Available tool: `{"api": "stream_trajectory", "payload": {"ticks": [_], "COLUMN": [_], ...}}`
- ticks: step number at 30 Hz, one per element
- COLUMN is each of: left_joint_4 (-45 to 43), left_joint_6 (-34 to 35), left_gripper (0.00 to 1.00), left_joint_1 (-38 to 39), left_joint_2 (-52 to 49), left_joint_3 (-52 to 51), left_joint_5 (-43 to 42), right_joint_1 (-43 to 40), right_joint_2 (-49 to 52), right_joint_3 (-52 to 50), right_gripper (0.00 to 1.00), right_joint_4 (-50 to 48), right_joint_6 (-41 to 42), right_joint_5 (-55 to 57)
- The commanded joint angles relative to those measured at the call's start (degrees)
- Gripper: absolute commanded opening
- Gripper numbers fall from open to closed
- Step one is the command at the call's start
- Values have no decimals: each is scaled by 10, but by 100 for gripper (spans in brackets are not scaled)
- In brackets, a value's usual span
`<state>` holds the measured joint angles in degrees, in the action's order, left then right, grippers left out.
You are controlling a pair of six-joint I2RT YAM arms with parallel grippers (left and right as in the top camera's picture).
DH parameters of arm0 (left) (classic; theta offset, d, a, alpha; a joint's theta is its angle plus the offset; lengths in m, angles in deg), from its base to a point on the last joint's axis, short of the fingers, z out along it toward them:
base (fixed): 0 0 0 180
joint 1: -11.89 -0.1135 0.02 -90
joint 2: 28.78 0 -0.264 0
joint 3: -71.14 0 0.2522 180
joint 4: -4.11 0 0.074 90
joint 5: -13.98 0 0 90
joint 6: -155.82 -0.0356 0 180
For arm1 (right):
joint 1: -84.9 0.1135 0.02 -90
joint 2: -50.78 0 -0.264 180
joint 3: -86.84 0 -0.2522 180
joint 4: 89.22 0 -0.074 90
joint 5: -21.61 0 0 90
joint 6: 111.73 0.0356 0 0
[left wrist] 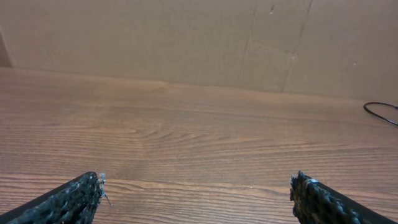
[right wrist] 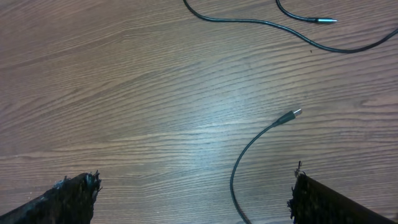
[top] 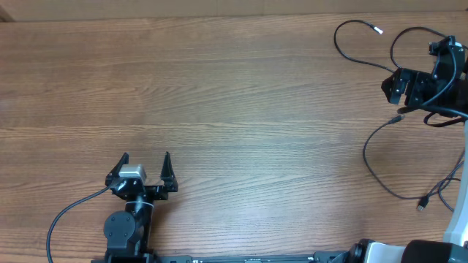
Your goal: Untangle cables
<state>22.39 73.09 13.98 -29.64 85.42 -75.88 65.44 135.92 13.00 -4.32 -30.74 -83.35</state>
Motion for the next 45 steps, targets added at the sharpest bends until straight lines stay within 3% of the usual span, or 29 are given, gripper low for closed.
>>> {"api": "stream_trajectory", "payload": {"ticks": [1, 7, 14, 22, 29, 39, 45], "left_joint_4": [0, 0, 0, 0, 0, 0, 0], "left_joint_6": [-11, -11, -11, -11, -11, -11, -11], "left_gripper": [100, 100, 100, 100, 100, 100, 100], "left_joint_1": [-7, -7, -7, -7, -7, -7, -7], "left_joint_2": [6, 6, 6, 6, 6, 6, 6], "left_joint_3": [-2, -2, -2, -2, -2, -2, -2], "left_joint_5": [-8, -8, -8, -8, -8, -8, -8], "right_joint_1": [0, 0, 0, 5, 13, 14, 23], "right_joint_2": [-26, -59, -121, -238, -339, -522, -617], "right_joint_3": [3, 2, -62, -267, -401, -636, -775], "right_gripper": [100, 100, 100, 100, 100, 100, 100], "right_joint_4": [-10, -40, -170, -363, -479, -725, -808], "right_joint_6": [0, 0, 0, 2, 3, 153, 153], "right_joint_5": [2, -2, -84, -170, -172, -171, -153]}}
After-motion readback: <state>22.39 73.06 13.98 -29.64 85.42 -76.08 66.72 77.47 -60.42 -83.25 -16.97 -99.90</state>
